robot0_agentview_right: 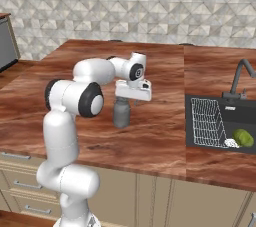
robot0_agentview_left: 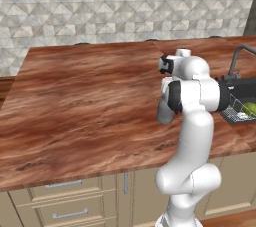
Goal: Pick the jug and cup and place them in the sink. Then turn on the water.
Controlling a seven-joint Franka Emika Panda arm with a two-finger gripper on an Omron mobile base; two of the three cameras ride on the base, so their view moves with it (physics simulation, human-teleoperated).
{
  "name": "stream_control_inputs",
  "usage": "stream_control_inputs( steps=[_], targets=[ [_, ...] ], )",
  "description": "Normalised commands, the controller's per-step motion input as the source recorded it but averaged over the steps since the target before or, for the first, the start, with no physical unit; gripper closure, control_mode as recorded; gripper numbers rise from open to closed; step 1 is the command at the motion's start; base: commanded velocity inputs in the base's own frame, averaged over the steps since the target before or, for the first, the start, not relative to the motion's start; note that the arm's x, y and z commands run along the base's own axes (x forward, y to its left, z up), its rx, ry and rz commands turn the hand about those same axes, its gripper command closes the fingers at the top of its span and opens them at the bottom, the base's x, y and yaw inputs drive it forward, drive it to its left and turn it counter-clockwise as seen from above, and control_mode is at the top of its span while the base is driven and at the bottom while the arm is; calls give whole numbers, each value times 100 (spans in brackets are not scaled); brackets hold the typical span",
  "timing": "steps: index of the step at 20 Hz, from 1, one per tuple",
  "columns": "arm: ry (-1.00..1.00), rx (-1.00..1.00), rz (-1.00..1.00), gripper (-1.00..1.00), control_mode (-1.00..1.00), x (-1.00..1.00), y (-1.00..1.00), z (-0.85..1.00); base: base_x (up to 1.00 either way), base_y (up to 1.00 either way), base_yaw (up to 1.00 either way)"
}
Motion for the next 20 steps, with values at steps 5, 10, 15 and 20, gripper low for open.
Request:
stream_control_inputs(
  steps=[5, 10, 15, 20],
  targets=[
    [0, 0, 0, 100, -100, -8, 16, -1, 0, 0, 0],
    [1, 0, 0, 100, -100, -11, 0, 17, 0, 0, 0],
    [-6, 0, 0, 100, -100, -15, -1, 36, 0, 0, 0],
    [-1, 0, 0, 100, -100, -26, -16, 43, 0, 0, 0]
  ],
)
